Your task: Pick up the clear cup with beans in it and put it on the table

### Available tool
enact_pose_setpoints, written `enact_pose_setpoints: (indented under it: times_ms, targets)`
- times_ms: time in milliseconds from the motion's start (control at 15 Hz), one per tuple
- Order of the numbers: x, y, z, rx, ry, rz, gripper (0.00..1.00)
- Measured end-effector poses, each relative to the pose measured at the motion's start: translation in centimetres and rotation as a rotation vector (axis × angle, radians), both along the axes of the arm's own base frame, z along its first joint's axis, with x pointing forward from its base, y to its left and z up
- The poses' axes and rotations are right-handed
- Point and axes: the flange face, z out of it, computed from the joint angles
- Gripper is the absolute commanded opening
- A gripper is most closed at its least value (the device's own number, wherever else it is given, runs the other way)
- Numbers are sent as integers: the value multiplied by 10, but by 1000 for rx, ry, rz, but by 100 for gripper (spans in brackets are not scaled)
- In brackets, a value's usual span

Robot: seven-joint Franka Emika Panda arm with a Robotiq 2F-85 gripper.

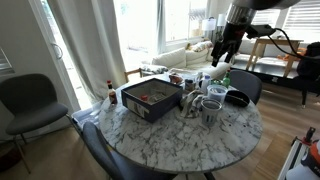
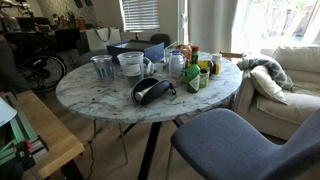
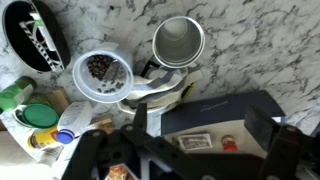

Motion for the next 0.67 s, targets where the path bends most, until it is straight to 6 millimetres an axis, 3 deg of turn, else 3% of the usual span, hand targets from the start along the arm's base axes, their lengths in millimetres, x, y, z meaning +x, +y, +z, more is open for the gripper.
enact_pose_setpoints:
  times_ms: [133, 267, 533, 667]
  targets:
    - [21, -27, 6, -18, 8, -55, 100]
    - [33, -37, 4, -22, 24, -73, 100]
    - [37, -40, 3, -23, 29, -73, 100]
    - [35, -60, -2, -14, 38, -83, 100]
